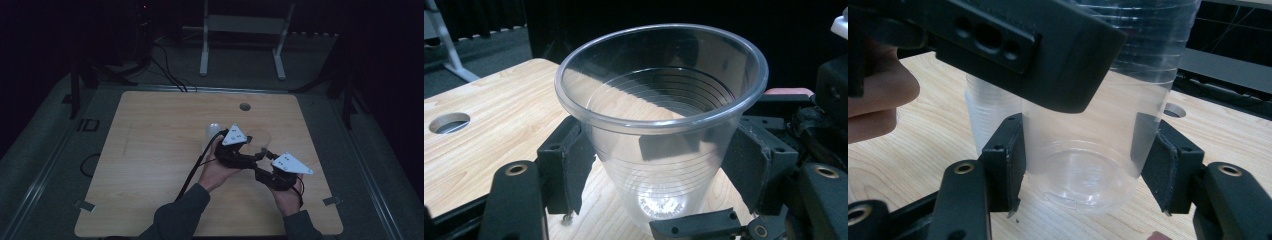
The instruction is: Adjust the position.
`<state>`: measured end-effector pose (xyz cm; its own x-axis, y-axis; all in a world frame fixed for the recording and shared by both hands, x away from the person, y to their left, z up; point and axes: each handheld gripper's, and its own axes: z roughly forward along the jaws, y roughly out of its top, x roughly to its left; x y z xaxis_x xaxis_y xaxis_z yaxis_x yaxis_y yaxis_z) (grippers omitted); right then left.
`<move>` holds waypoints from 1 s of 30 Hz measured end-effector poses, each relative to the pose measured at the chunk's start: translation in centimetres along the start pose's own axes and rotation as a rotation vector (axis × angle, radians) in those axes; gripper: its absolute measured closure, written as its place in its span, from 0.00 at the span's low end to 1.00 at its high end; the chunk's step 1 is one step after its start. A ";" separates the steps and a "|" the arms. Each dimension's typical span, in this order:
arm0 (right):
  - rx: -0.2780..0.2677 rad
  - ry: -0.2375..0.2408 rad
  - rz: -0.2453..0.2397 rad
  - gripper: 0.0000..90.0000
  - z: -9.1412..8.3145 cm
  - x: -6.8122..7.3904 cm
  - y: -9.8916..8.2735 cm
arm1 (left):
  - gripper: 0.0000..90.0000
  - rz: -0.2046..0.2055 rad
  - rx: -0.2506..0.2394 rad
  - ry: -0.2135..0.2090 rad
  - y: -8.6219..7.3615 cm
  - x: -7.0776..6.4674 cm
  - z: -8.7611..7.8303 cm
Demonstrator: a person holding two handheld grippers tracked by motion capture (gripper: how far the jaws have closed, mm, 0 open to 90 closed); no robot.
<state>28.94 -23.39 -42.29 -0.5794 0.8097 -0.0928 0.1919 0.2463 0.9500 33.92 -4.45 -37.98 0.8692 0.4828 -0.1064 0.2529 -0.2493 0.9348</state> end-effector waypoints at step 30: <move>-0.025 0.030 0.046 0.45 -0.2 -0.1 -0.1 | 0.26 -0.087 -0.099 -0.023 0.2 -0.3 0.3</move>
<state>28.85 -23.64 -42.36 -0.5943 0.8032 -0.0407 0.1994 0.1961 0.9601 33.82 -4.88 -37.81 0.8556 0.4794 -0.1955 0.2857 -0.1223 0.9505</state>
